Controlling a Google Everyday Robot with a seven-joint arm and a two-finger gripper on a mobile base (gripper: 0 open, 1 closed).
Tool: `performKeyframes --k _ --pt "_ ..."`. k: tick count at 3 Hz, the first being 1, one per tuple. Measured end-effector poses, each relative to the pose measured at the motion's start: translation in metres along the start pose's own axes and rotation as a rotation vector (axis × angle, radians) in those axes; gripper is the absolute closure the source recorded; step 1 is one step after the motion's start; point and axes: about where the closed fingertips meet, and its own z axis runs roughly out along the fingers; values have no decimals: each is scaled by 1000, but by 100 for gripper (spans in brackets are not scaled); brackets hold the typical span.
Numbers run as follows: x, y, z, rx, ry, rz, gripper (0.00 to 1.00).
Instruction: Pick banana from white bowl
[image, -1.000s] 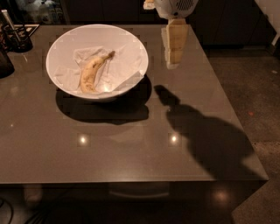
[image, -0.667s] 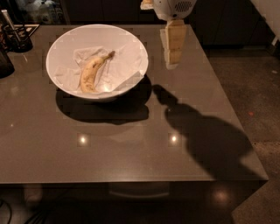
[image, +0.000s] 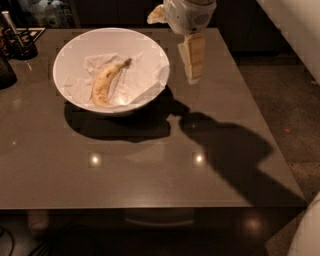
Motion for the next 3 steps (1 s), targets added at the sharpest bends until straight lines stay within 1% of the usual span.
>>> performKeyframes --k 1,2,3 --pt "-9 -18 8 -12 37 -93 0" --pt "-11 -22 10 -3 37 -98 0" --pt "-16 -42 13 17 13 -136 0"
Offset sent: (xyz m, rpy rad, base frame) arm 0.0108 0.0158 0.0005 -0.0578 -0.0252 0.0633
